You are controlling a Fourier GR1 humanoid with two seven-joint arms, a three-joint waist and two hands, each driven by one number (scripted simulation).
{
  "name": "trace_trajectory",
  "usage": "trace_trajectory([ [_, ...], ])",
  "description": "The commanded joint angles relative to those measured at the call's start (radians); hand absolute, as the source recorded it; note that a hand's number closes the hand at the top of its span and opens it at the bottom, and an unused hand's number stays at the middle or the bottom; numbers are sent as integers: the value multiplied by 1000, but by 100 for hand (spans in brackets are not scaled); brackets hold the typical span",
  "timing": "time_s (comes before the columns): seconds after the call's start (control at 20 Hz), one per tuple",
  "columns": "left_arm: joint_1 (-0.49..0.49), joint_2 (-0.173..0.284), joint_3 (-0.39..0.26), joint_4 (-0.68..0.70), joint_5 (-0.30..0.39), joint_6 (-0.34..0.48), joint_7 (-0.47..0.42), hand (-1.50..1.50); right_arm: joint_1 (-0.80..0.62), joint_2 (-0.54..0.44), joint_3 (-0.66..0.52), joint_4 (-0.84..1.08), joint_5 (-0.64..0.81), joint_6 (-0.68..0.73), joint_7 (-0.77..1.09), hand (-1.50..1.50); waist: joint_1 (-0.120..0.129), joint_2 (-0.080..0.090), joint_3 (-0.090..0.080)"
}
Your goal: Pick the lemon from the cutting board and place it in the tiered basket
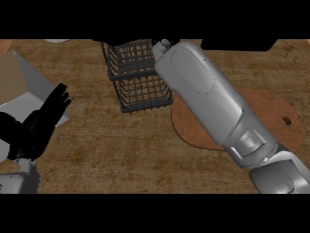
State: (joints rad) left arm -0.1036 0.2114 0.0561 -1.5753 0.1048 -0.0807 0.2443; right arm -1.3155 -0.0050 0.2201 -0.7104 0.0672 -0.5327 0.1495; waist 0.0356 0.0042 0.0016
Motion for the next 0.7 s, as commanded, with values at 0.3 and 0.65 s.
trace_trajectory([
  [0.3, -5, 22, 52, 20, 23, -10, 9, 0, 81, -109, -221, -49, -120, -14, -138, -150, -29, 0, -2],
  [0.65, 75, 14, 54, -7, 28, -37, -48, 0, 144, -310, -341, -88, -186, 90, -108, -150, -30, -2, -2],
])
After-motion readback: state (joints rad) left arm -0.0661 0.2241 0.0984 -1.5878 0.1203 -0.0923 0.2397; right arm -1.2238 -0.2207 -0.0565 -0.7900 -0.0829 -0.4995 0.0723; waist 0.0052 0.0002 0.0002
